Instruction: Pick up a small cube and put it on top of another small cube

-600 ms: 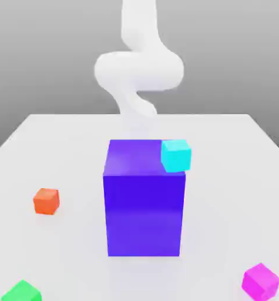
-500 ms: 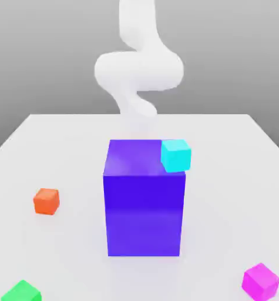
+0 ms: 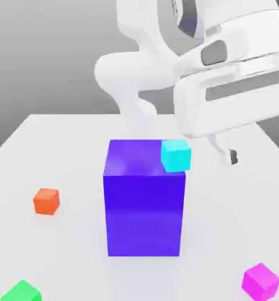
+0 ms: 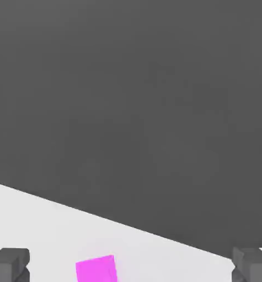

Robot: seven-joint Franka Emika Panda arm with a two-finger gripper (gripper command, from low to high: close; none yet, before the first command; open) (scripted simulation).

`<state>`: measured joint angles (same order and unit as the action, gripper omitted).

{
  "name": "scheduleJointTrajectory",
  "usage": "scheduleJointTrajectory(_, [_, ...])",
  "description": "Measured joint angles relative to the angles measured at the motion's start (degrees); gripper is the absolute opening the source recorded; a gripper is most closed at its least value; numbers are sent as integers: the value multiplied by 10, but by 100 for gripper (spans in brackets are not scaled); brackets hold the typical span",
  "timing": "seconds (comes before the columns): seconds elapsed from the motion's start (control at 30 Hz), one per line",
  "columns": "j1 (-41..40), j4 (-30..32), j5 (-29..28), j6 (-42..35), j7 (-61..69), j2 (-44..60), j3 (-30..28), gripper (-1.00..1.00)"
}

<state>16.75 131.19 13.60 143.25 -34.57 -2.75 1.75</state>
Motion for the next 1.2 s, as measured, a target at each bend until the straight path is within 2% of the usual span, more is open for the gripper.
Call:
scheduleJointTrajectory(0.2, [40,2,-44,43,-25,117,9,0])
scheduleJointTrajectory(0.4, [92,2,-128,88,-80,226,-8,0])
scheduleJointTrajectory(0.53, [101,-13,-140,149,-88,310,-14,0])
scheduleJointTrajectory(0.57, [102,-16,-140,159,-88,322,-15,-100])
scheduleJointTrajectory(0.77, [102,-17,-140,163,-88,329,-15,-100])
scheduleJointTrajectory(0.93, [101,0,-139,101,-87,249,-14,-100])
scheduleJointTrajectory(1.2, [-33,-21,-95,43,-12,237,-90,-100])
